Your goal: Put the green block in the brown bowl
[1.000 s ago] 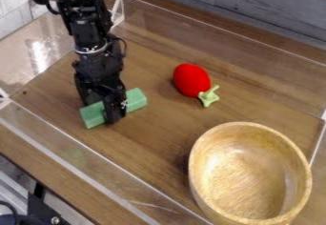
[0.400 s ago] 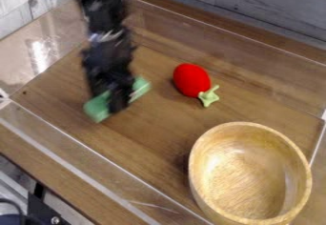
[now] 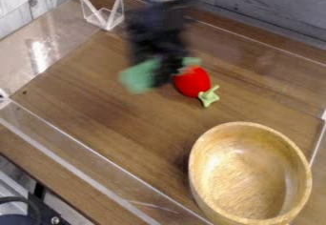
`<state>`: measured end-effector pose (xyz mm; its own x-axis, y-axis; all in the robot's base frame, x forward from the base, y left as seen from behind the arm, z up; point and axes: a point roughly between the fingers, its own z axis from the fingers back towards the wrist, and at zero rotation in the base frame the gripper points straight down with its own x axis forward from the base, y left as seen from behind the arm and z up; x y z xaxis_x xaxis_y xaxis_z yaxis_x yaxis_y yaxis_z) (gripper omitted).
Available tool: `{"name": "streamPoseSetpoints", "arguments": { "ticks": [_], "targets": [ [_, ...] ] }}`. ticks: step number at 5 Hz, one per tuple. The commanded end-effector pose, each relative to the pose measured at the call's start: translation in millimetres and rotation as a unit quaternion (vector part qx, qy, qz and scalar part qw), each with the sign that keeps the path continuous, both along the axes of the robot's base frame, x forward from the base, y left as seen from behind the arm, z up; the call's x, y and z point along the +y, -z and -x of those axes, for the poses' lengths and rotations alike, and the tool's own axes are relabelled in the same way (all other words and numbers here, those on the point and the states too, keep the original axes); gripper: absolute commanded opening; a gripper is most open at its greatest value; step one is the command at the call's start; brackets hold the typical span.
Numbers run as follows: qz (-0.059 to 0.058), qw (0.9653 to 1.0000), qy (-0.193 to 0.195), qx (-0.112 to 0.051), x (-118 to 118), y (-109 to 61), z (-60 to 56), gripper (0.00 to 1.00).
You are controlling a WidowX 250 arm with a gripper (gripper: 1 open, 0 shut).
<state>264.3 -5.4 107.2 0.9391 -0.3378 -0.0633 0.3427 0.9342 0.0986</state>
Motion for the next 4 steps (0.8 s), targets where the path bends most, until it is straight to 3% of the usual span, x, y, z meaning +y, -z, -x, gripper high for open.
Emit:
{"name": "streamPoseSetpoints", "arguments": {
  "ticks": [1,2,3,4],
  "targets": [
    [-0.003,0.9995,0.0,-0.031,-1.5,-17.3,-20.6,0.0],
    [-0.011,0.9991,-0.008,-0.04,5.3,-16.8,-12.6,0.0],
    [-0.024,0.9986,-0.015,-0.043,9.5,-27.7,-10.0,0.0],
    [-0.032,0.9984,-0.01,-0.046,16.8,-32.5,-13.5,0.0]
  ]
}}
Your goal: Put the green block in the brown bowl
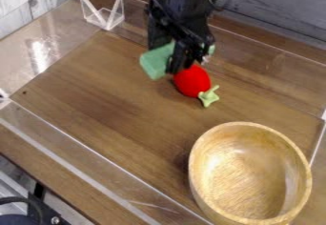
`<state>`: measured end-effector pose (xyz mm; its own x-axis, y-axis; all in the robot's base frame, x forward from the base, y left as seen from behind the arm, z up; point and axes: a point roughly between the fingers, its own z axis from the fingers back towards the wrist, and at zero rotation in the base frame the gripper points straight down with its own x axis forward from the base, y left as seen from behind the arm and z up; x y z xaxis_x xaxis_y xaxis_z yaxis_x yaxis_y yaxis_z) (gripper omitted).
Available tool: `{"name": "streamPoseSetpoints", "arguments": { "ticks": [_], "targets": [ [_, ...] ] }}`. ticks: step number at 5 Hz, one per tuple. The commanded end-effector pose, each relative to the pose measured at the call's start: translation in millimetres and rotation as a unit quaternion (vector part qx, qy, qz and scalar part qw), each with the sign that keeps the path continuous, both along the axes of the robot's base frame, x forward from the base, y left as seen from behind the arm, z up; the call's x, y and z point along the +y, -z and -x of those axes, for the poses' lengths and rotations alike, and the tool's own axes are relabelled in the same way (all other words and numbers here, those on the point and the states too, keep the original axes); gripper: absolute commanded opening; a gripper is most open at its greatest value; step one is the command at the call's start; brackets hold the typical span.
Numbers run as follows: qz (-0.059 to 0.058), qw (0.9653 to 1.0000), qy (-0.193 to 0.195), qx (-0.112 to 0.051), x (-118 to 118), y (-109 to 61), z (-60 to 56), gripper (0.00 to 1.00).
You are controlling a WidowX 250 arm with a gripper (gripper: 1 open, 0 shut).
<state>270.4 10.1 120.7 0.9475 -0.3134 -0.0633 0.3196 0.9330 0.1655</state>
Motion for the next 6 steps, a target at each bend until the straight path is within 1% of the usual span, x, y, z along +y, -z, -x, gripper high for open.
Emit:
{"name": "streamPoseSetpoints", "arguments": {
  "ticks": [1,2,3,4,5,6],
  "targets": [
    [0.0,0.9989,0.03,-0.037,9.1,-10.4,-13.2,0.0],
    [0.002,0.998,0.051,-0.037,15.9,-0.4,-18.5,0.0],
    [0.0,0.9986,0.037,-0.038,9.3,6.6,-12.9,0.0],
    [0.0,0.999,0.024,-0.038,2.6,11.5,-10.8,0.0],
    [-0.005,0.998,0.053,-0.035,7.6,11.3,-17.5,0.0],
    [-0.009,0.996,0.083,-0.034,14.9,12.0,-26.0,0.0]
  ]
}}
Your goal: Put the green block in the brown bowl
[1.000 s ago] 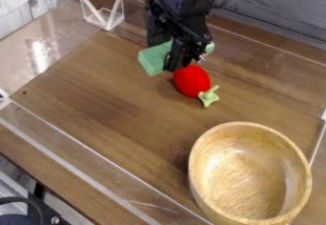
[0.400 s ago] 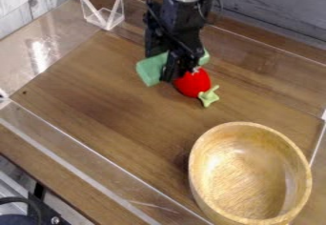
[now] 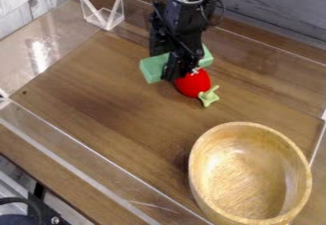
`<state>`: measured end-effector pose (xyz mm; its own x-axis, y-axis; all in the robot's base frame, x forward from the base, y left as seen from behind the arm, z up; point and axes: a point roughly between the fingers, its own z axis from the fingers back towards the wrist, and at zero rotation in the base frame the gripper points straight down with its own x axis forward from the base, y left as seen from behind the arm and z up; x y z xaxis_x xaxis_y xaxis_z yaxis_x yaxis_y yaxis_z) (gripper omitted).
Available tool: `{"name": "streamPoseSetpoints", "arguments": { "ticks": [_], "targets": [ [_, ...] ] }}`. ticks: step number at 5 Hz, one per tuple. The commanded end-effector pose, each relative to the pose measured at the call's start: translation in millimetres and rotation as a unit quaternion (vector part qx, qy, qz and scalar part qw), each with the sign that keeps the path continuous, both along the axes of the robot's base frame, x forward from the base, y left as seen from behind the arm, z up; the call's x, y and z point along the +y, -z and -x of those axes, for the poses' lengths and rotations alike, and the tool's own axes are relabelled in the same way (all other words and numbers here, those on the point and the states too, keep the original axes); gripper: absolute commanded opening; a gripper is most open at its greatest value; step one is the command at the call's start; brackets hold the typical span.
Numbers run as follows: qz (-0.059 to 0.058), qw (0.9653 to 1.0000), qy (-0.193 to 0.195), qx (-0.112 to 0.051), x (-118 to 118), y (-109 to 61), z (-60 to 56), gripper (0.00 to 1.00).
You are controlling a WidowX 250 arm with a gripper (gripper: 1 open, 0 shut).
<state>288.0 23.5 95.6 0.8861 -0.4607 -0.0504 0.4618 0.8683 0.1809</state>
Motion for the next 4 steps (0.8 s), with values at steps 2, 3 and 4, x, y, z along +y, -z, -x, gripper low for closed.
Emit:
{"name": "streamPoseSetpoints", "arguments": {
  "ticks": [2,3,4],
  "targets": [
    [-0.013,0.9996,-0.011,-0.024,2.7,-16.2,-12.8,0.0],
    [-0.015,0.9992,-0.028,-0.023,-6.7,-12.2,-14.3,0.0],
    [-0.019,0.9986,-0.043,-0.023,-13.4,-8.5,-18.0,0.0]
  ]
}}
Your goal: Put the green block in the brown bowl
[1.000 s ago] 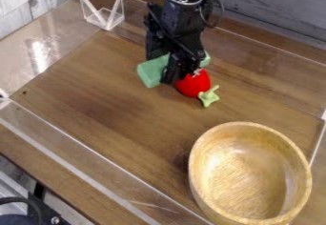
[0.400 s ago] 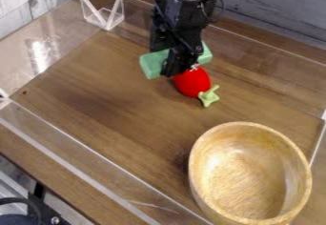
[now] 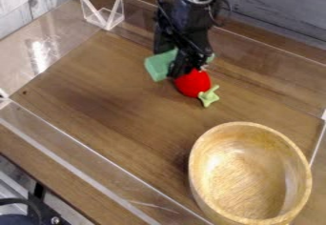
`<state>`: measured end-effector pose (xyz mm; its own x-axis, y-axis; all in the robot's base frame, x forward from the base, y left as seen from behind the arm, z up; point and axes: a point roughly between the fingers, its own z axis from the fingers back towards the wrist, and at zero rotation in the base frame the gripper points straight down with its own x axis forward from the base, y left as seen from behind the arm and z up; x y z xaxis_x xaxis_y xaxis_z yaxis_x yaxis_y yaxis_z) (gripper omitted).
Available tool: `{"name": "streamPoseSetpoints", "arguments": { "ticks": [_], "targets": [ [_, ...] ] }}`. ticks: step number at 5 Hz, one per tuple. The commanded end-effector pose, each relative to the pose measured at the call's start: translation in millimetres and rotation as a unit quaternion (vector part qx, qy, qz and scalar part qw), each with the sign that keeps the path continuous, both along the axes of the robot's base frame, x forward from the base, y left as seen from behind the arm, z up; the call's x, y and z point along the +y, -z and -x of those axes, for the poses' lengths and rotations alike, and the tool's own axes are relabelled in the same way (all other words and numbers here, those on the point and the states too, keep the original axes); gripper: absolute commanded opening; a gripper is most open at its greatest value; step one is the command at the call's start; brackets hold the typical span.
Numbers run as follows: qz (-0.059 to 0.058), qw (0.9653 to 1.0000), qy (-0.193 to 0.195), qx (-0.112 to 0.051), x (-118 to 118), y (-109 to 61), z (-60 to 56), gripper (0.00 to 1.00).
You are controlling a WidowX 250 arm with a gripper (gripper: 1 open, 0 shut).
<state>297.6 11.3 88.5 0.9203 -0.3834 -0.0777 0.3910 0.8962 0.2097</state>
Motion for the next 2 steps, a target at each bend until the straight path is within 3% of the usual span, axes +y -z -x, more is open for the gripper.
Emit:
{"name": "streamPoseSetpoints", "arguments": {
  "ticks": [1,2],
  "targets": [
    [-0.001,0.9993,0.02,-0.031,-7.5,-10.5,-7.7,0.0],
    [-0.017,0.9989,-0.01,-0.043,-19.0,-36.9,-0.4,0.0]
  ]
}}
